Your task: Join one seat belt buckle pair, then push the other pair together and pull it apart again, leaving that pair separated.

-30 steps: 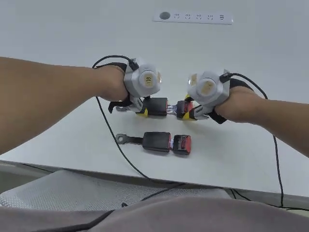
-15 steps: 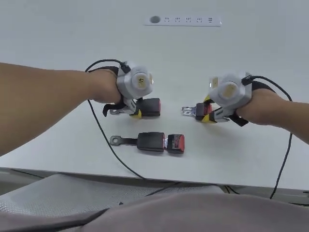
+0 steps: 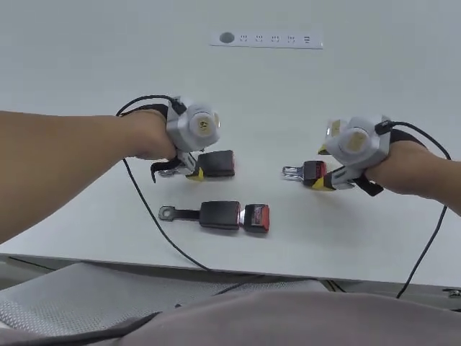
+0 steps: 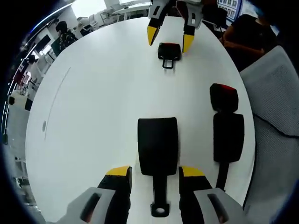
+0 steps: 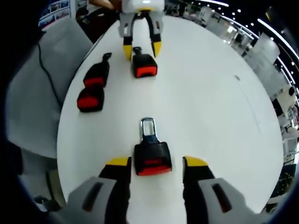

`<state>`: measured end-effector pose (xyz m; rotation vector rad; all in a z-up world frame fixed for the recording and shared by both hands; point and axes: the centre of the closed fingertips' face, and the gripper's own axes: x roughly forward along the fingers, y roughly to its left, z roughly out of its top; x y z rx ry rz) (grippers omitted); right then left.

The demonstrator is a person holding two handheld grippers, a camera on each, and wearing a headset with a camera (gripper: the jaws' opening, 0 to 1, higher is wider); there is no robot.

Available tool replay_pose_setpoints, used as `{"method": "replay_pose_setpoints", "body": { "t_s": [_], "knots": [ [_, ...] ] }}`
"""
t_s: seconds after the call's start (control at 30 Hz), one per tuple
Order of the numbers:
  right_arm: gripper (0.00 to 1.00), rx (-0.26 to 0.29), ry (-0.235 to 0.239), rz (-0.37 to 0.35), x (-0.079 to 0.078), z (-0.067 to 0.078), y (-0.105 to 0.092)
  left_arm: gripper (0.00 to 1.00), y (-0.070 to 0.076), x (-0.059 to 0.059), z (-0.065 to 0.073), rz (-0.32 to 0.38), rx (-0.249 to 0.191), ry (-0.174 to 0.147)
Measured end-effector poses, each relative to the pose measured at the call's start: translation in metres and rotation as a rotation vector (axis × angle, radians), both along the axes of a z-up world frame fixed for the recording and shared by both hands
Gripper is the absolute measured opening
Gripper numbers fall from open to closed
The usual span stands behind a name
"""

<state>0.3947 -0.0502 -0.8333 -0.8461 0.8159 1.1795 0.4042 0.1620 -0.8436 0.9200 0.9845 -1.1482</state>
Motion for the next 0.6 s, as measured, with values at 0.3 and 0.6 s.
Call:
{"method": "replay_pose_setpoints", "body": {
  "t_s": [0.3, 0.6],
  "knots": [
    [0.55, 0.133, -0.026, -0.136, -0.018, 0.035, 0.012, 0.52, 0.01, -0.023, 0.047, 0.094, -0.175, -0.088],
    [0.61, 0.277, -0.044, -0.244, -0.057, 0.075, 0.011, 0.65, 0.035, -0.071, 0.093, 0.218, -0.3, -0.155]
  ]
}}
